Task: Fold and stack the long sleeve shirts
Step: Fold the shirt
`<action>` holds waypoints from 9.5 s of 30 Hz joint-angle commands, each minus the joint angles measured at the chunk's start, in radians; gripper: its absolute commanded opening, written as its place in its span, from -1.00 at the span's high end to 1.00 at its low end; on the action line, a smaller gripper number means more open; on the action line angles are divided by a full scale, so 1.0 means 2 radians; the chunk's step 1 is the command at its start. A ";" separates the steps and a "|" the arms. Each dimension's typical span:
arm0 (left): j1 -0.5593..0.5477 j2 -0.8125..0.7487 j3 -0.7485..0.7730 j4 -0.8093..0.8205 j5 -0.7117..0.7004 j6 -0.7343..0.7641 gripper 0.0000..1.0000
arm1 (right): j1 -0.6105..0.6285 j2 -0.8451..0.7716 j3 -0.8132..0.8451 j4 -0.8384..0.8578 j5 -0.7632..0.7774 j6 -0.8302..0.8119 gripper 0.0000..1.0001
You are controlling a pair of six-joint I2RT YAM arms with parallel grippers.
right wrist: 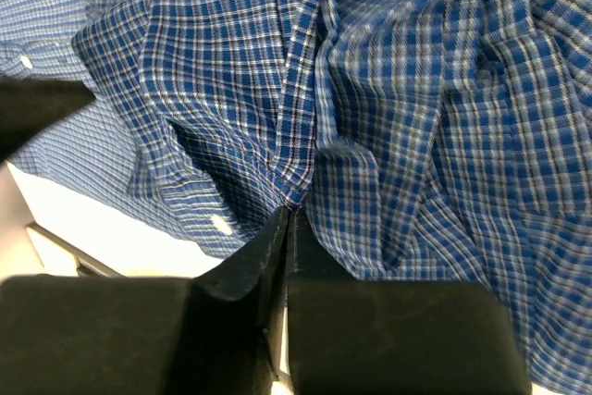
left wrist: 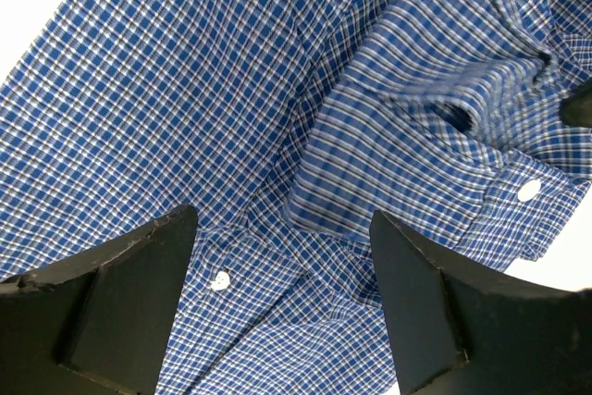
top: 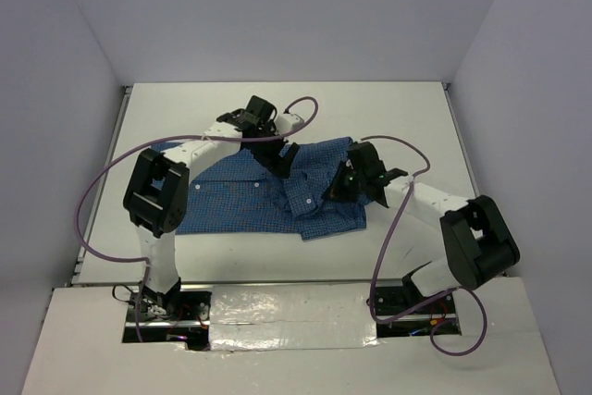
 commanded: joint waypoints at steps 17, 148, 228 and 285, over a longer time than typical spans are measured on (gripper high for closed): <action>-0.006 0.052 0.040 -0.011 0.014 0.047 -0.49 | -0.044 -0.032 0.048 0.026 -0.006 -0.131 -0.20; 0.448 0.063 0.068 0.022 -0.011 0.067 -0.27 | -0.140 -0.104 -0.117 -0.054 -0.003 0.000 -0.18; 0.136 -0.348 -0.260 -0.176 0.079 0.428 0.23 | -0.203 0.064 0.203 -0.128 0.006 -0.092 -0.76; -0.204 -0.361 -0.506 0.029 0.012 0.776 -0.22 | -0.021 -0.285 -0.220 -0.203 -0.032 -0.037 -0.27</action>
